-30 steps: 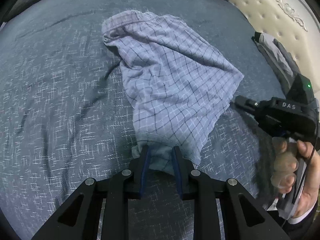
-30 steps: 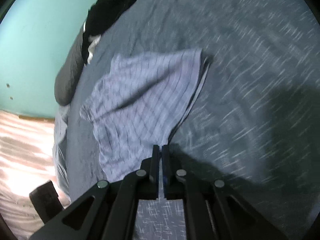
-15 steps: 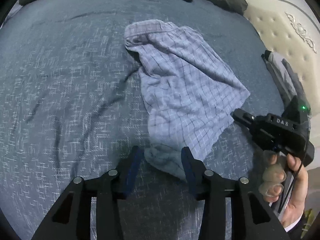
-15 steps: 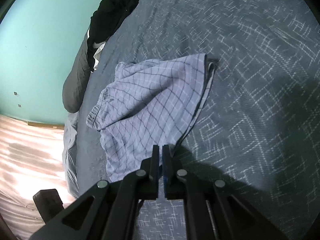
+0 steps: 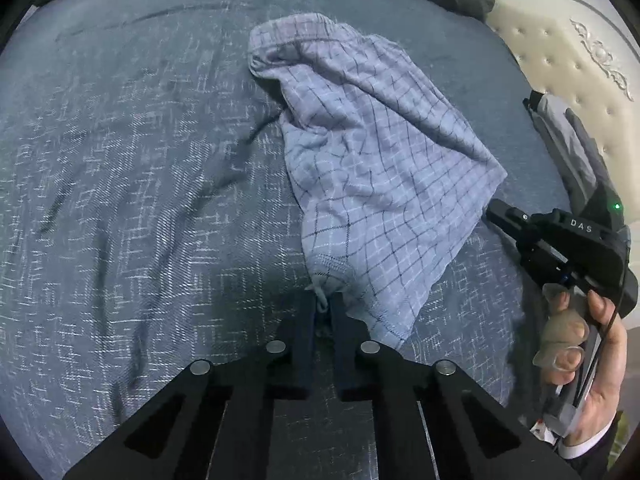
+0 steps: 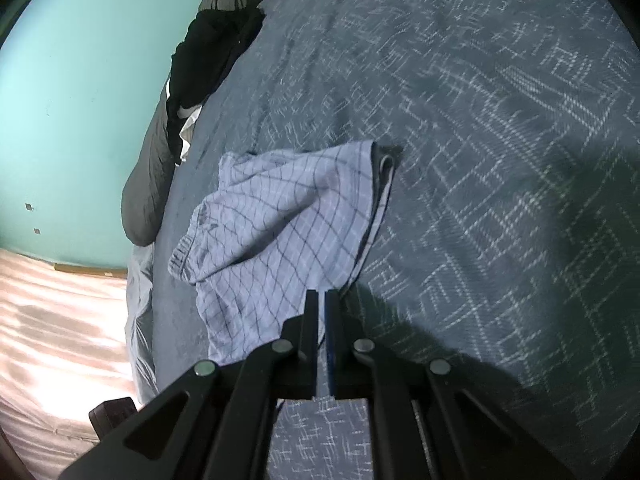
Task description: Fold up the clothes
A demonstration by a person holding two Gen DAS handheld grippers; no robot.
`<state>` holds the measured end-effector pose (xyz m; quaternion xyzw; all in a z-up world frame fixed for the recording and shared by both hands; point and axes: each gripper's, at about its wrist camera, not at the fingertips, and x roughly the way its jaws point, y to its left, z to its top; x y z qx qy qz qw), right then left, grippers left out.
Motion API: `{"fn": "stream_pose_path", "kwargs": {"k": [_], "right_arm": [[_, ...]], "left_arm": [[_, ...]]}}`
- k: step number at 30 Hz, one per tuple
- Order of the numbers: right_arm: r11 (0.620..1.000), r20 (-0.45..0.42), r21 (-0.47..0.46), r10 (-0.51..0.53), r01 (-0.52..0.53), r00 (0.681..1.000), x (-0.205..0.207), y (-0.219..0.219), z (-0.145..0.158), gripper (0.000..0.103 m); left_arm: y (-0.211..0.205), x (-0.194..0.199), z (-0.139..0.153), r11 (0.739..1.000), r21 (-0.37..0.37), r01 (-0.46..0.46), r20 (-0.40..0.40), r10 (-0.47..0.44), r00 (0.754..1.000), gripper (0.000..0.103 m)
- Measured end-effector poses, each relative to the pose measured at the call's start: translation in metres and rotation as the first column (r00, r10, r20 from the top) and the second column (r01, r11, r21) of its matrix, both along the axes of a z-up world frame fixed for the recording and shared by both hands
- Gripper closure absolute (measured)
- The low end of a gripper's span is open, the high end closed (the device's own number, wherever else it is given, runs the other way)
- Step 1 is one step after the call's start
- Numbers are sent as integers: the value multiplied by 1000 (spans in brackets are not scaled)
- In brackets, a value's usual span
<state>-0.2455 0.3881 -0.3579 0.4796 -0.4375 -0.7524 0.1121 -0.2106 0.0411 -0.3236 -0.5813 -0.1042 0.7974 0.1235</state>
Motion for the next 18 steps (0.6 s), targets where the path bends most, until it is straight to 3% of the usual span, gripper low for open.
{"fn": "stream_pose_path", "kwargs": {"k": [11, 18], "right_arm": [[998, -22, -1, -61, 61, 998, 1, 18, 2, 99], [997, -16, -21, -76, 75, 997, -2, 21, 0, 99]], "left_arm": [[-3, 5, -3, 1000, -4, -13, 18, 13, 1000, 97], [-21, 7, 18, 994, 51, -99, -1, 99, 995, 87]]}}
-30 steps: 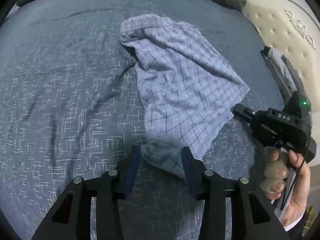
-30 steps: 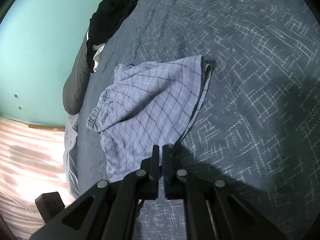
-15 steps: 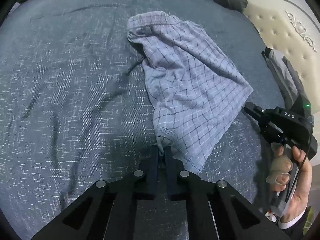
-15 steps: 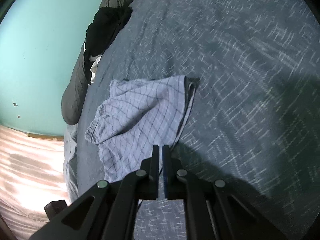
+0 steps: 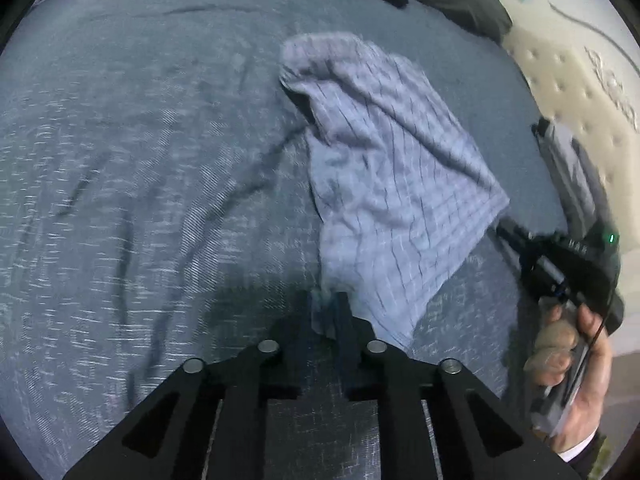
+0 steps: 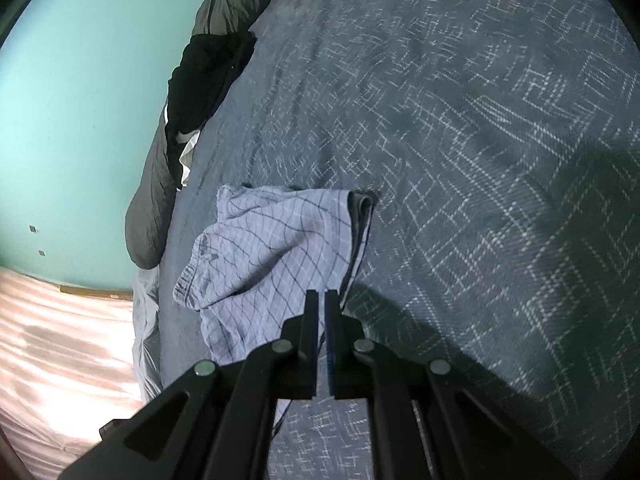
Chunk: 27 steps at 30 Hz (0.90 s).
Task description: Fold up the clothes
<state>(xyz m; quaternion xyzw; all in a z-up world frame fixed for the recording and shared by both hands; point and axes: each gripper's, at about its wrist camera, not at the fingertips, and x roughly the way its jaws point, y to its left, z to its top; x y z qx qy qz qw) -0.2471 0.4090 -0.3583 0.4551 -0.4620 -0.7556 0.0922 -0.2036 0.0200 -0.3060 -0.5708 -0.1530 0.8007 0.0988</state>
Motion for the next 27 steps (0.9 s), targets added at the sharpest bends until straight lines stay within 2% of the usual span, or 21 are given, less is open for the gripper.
{"fn": "stream_pose_path", "kwargs": {"k": [1, 5, 6, 12, 18, 23, 24, 26, 27], "right_arm": [[1000, -3, 0, -1, 1, 1000, 0, 0, 1, 99], [1000, -22, 16, 2, -2, 1000, 0, 0, 6, 99], [1000, -26, 19, 4, -3, 1000, 0, -1, 6, 99], [999, -50, 34, 24, -23, 998, -7, -6, 14, 99], [992, -118, 83, 104, -95, 988, -16, -29, 29, 99], [980, -149, 94, 189, -176, 971, -27, -56, 34, 99], [976, -153, 115, 204, -187, 967, -30, -62, 36, 96], [971, -167, 133, 220, -199, 961, -33, -68, 40, 81], [969, -180, 138, 226, -203, 957, -36, -70, 43, 78]], "left_arm": [[-3, -1, 5, 1000, 7, -12, -10, 12, 1000, 85], [-13, -12, 19, 998, 33, -52, -64, 54, 996, 65], [-13, -18, 21, 997, 42, -59, -77, 63, 995, 64], [-6, -54, 7, 991, 106, -77, -121, 90, 989, 64], [-8, -75, -1, 990, 127, -62, -169, 83, 982, 64], [-13, -88, -5, 987, 147, -59, -178, 85, 980, 64], [-13, -93, -4, 988, 145, -54, -180, 80, 980, 64], [-16, -97, -3, 990, 131, -44, -195, 69, 978, 64], [-18, -100, -2, 991, 126, -38, -201, 63, 978, 64]]}}
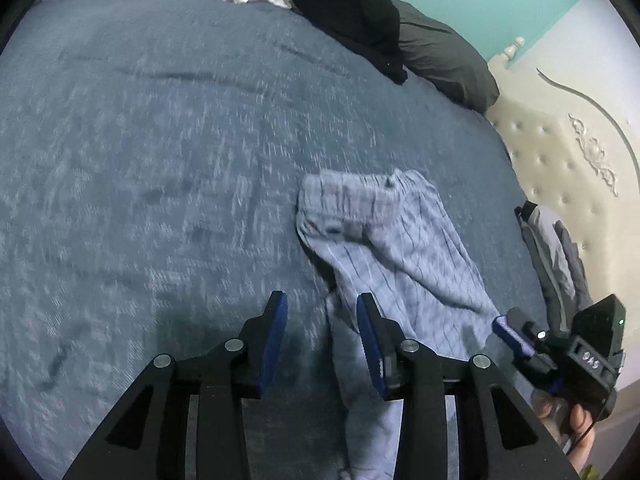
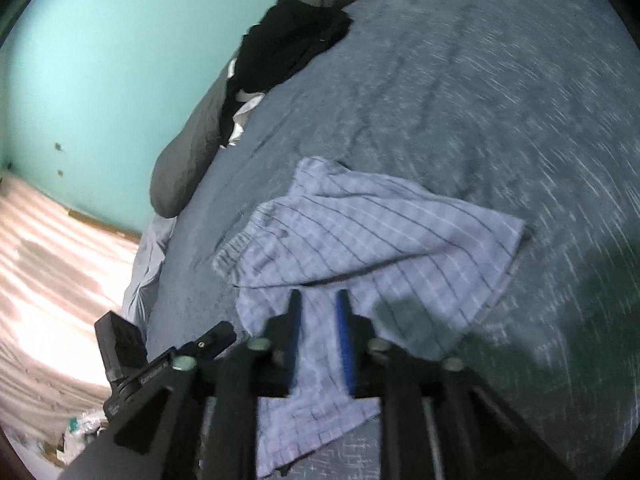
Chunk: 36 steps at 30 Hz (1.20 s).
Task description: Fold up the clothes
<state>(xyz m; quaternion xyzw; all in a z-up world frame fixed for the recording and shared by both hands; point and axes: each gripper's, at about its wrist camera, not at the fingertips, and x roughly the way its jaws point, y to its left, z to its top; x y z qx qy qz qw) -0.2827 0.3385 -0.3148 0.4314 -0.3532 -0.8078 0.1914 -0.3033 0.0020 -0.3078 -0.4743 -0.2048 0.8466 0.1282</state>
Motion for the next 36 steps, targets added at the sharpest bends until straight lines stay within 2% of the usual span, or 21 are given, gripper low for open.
{"fn": "stream_pose_path", "kwargs": {"k": [6, 10, 15, 23, 30, 33, 36], "right_arm": [[995, -33, 97, 26, -23, 999, -21, -6, 13, 77], [980, -36, 182, 89, -81, 995, -52, -22, 24, 77], [929, -22, 311, 218, -201, 976, -95, -60, 39, 77], [823, 24, 474, 343, -313, 939, -131, -110, 42, 77], [783, 99, 457, 427, -422, 899, -153, -130, 24, 77], [745, 125, 492, 451, -450, 883, -159, -137, 15, 77], [743, 149, 475, 459, -471, 876, -167, -136, 6, 77]], "left_arm": [[-11, -15, -11, 999, 42, -25, 20, 24, 1000, 63], [-10, -18, -12, 998, 55, -18, 23, 17, 1000, 63], [-14, -19, -9, 994, 103, -28, 23, 26, 999, 63], [-29, -21, -16, 986, 155, -57, 65, 47, 997, 59], [-28, -18, -16, 986, 160, -48, 67, 38, 997, 56], [-27, -18, -18, 984, 173, -49, 78, 36, 996, 56], [-27, -17, -17, 982, 180, -51, 75, 38, 996, 56]]}}
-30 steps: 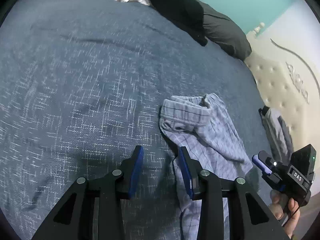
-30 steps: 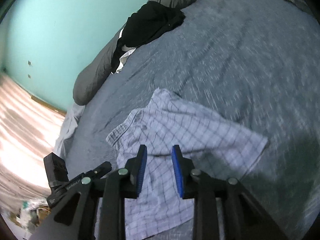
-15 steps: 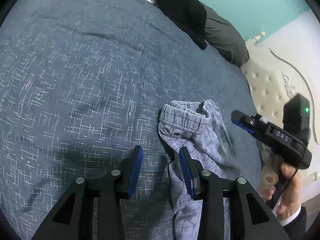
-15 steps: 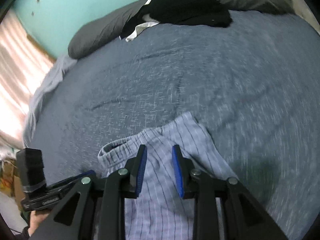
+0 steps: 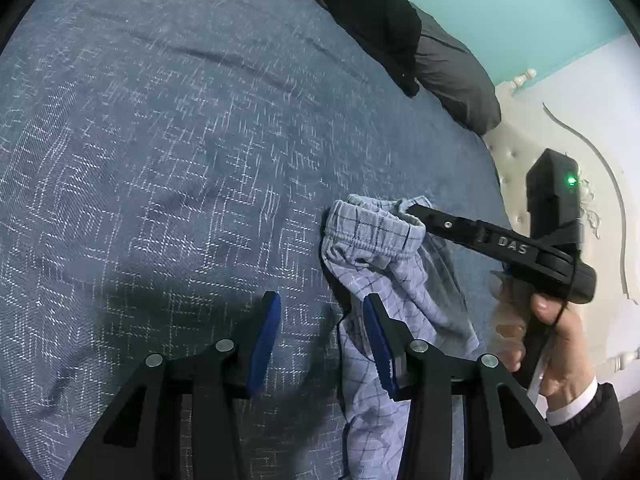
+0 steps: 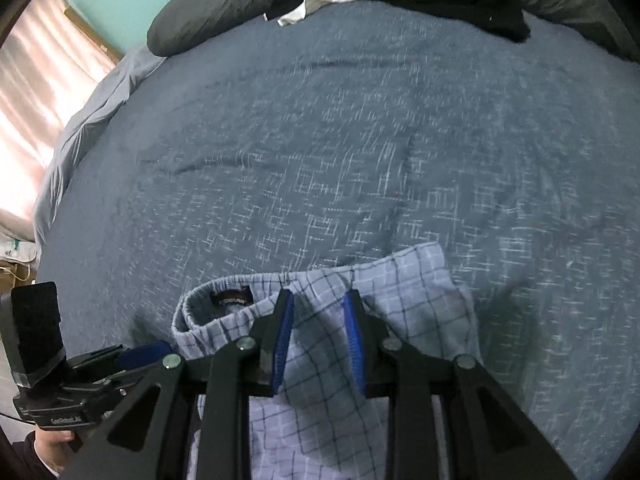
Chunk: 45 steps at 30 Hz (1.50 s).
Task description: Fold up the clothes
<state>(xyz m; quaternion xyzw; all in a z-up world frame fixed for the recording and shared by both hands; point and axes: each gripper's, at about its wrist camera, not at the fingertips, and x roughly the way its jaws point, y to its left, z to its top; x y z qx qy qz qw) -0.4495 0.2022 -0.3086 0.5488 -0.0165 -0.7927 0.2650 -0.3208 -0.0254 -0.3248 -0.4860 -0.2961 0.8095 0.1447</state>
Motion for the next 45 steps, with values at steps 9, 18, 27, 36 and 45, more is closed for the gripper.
{"fn": "stream_pose_path", "kwargs": {"k": [9, 18, 27, 36, 45], "right_arm": [[1000, -50, 18, 26, -25, 998, 2, 1, 2, 99], [1000, -100, 14, 24, -23, 995, 8, 5, 13, 102], [999, -157, -3, -45, 45, 987, 9, 25, 30, 103], [987, -251, 30, -142, 155, 958, 4, 46, 46, 103], [980, -216, 95, -152, 176, 964, -20, 39, 20, 103]], "left_arm": [[-1, -2, 1, 1000, -17, -13, -4, 13, 1000, 56], [0, -2, 1, 999, -46, -23, -6, 23, 1000, 56], [3, -3, 0, 998, -59, -19, -8, 19, 1000, 56], [5, -4, -3, 998, -65, -17, -5, 16, 1000, 56], [5, -3, -6, 997, -73, -16, -1, 16, 1000, 56]]}}
